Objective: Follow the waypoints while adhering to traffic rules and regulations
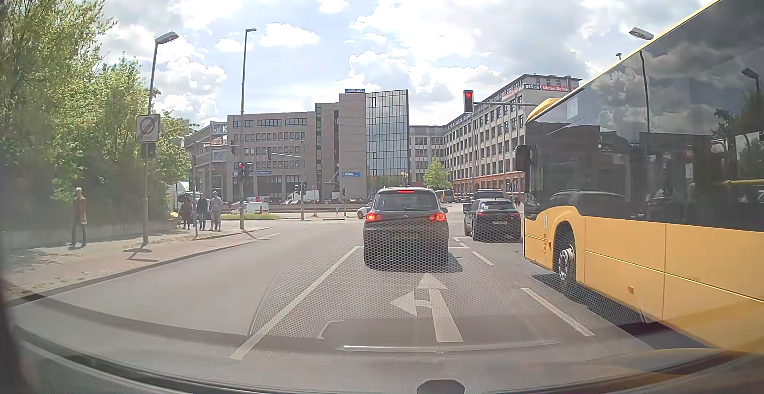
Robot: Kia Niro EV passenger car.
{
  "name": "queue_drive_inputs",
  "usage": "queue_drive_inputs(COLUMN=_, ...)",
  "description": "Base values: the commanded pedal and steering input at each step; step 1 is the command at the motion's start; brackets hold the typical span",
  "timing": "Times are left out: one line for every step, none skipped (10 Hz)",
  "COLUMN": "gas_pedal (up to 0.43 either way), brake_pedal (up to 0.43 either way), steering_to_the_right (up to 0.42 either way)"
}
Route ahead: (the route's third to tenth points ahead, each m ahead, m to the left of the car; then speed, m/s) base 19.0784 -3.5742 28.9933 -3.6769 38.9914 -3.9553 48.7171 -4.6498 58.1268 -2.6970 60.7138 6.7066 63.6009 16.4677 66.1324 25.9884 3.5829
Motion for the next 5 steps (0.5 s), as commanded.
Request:
queue_drive_inputs(gas_pedal=0.0, brake_pedal=0.195, steering_to_the_right=0.004)
queue_drive_inputs(gas_pedal=0.0, brake_pedal=0.159, steering_to_the_right=0.004)
queue_drive_inputs(gas_pedal=0.0, brake_pedal=0.195, steering_to_the_right=0.003)
queue_drive_inputs(gas_pedal=0.0, brake_pedal=0.201, steering_to_the_right=0.003)
queue_drive_inputs(gas_pedal=0.0, brake_pedal=0.213, steering_to_the_right=0.003)
